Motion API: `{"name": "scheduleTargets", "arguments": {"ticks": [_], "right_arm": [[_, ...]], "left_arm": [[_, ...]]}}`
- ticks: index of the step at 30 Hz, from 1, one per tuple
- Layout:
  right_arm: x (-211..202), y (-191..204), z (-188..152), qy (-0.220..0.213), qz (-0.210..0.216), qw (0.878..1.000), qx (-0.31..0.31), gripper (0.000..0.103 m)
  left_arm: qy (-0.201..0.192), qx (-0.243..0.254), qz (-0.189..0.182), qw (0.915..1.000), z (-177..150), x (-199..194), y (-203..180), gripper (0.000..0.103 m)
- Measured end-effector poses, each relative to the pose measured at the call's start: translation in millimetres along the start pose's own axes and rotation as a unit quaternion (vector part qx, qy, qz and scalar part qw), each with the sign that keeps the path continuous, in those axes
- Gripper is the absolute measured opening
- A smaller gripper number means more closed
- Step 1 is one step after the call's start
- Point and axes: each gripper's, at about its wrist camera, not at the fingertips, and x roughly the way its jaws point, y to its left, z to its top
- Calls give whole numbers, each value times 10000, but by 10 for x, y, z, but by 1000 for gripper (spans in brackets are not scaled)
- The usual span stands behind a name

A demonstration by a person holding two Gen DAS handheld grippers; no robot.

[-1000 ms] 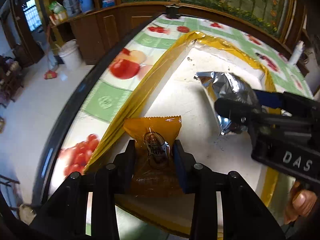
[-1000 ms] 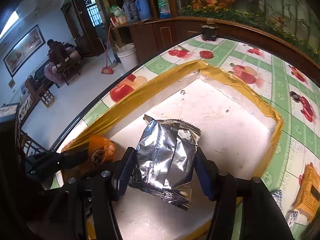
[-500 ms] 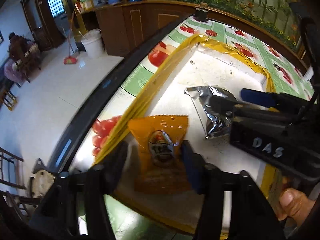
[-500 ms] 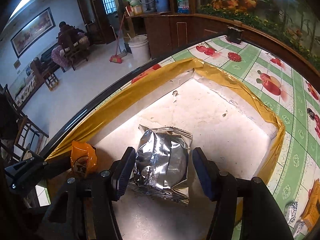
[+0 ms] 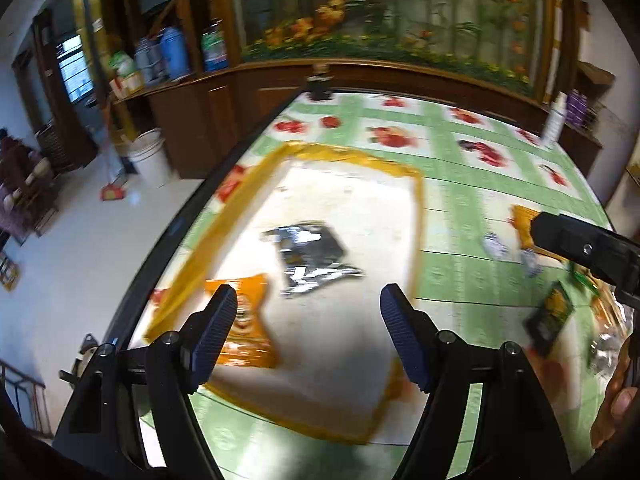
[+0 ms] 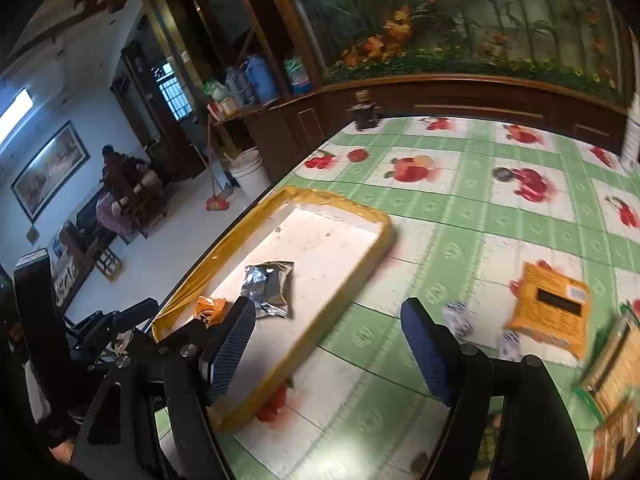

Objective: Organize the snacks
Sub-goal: 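Reach left tool toward dark green cracker packet while right tool reaches toward clear plastic bag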

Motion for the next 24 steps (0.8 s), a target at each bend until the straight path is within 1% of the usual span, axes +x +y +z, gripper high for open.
{"name": "scheduleTargets", "arguments": {"ticks": [2,3,6,10,12,15,18,20,21,24], "right_arm": [[-287,-289,-162,-114,-269,9992,269,77],[-362,-381,-209,-148,-355,9987,343,77],[-696,-749,-434,-256,-689,9947,724,78],[-1015,-1020,-697,-338,-992,9902,926,79],[-1149,-1103,-822,-362,-1081,9885,995,79],[-1308,-1206,-972,-413,-1224,9854,1113,79],[-1413,-1257,-1083,-445,-1353,9833,1130,80],[-1443,-1264,-1153,-374,-1439,9835,1035,81],[-1433,-1263,-1182,-292,-1483,9837,970,83],[-1416,-1212,-1300,-124,-1513,9856,745,83]], "left_arm": [[-72,218,-160,9996,-26,-62,-209,74],[-99,340,-262,9990,-47,-89,-323,74],[-87,610,-518,9968,-107,-129,-624,74],[-70,1021,-776,9917,-211,-171,-970,74],[-71,1169,-882,9892,-276,-208,-1098,74],[58,1331,-1092,9851,-336,-206,-1241,74],[82,1596,-1177,9801,-367,-188,-1404,74],[70,1774,-1255,9761,-378,-176,-1502,74],[98,1844,-1337,9737,-378,-159,-1546,74],[238,2033,-1538,9667,-364,-78,-1672,74]]}}
